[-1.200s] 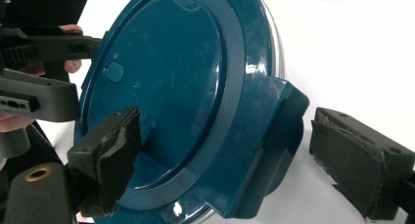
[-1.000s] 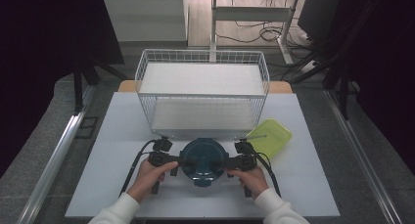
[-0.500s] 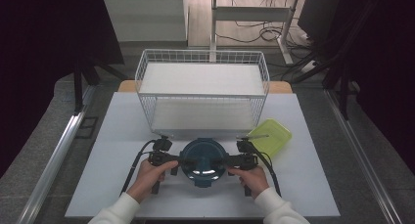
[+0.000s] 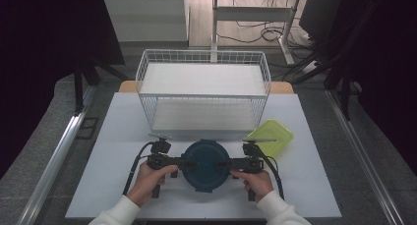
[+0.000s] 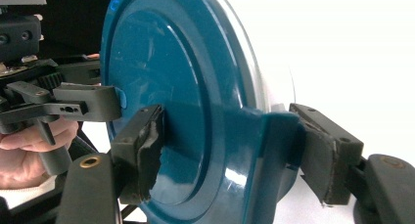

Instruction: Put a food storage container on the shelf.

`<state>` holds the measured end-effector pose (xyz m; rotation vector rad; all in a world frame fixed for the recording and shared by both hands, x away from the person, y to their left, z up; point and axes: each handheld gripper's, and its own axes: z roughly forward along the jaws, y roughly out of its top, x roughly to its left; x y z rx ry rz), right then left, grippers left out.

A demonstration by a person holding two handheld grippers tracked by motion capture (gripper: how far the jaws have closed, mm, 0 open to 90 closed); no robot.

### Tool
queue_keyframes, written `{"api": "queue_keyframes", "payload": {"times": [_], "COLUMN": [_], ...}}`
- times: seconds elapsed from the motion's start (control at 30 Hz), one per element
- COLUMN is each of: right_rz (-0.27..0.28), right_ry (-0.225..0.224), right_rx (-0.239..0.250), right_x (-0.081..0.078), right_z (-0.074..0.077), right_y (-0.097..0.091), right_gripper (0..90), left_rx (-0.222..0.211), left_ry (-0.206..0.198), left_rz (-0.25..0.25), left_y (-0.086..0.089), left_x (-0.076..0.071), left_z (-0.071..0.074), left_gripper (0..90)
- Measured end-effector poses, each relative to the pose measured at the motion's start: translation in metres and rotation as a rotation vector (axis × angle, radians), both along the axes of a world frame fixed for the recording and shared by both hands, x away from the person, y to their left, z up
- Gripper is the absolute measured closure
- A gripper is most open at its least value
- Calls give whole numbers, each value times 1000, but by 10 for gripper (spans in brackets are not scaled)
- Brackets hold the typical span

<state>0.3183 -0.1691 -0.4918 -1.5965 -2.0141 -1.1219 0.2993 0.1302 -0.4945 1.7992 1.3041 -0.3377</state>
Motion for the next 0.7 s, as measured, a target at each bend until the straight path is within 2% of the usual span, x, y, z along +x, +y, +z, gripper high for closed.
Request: {"api": "queue_keyframes", "payload": {"times": [0.37, 0.57, 0.6, 0.7], "right_rz": [9, 21, 25, 30], "right_ry": [-14, -61, -82, -95], "right_rx": [2, -14, -17, -20], "right_x": [-2, -3, -4, -5], "right_z": [2, 9, 12, 15], "right_y": [-1, 0, 0, 0], "right_gripper": [328, 328, 328, 328], "left_rx": [1, -6, -7, -10], "left_ry": [-4, -18, -26, -32], "left_rz": [1, -6, -2, 0], "left_y": [1, 2, 1, 1], "left_x": [-1, -2, -3, -3], "left_z": [2, 7, 10, 12], "left_gripper": [352, 359, 359, 361]}}
